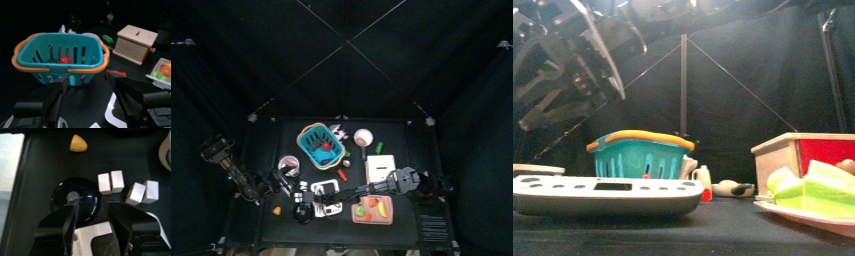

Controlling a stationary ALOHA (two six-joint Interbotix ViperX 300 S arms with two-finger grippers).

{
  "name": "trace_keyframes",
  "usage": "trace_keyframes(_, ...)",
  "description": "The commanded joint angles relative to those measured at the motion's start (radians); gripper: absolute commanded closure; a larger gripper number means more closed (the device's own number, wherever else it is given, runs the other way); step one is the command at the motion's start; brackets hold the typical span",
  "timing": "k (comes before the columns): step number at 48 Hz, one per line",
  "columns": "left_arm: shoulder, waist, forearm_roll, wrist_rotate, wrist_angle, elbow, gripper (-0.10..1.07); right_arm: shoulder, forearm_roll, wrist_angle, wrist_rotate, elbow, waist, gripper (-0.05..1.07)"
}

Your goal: Place sushi piece to left of stove

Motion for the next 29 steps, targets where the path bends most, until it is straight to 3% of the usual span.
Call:
trace_keyframes(1, 0.0, -0.011, 0.002, 0.015, -0.055, -0.021, 0.01, -0.109, 0.028, -0.095, 0.0, 0.098, -0.006, 0.24)
trace_keyframes(7, 0.0, -0.015, 0.006, 0.069, -0.141, -0.026, 0.01, -0.16, 0.051, -0.176, -0.002, 0.198, -0.008, 0.24)
trace_keyframes(14, 0.0, -0.012, 0.009, 0.126, -0.16, -0.037, 0.01, -0.204, 0.06, -0.242, -0.003, 0.284, -0.009, 0.24)
trace_keyframes(29, 0.0, -0.012, 0.009, 0.14, -0.184, -0.034, 0.01, -0.221, 0.051, -0.258, -0.005, 0.334, -0.023, 0.24)
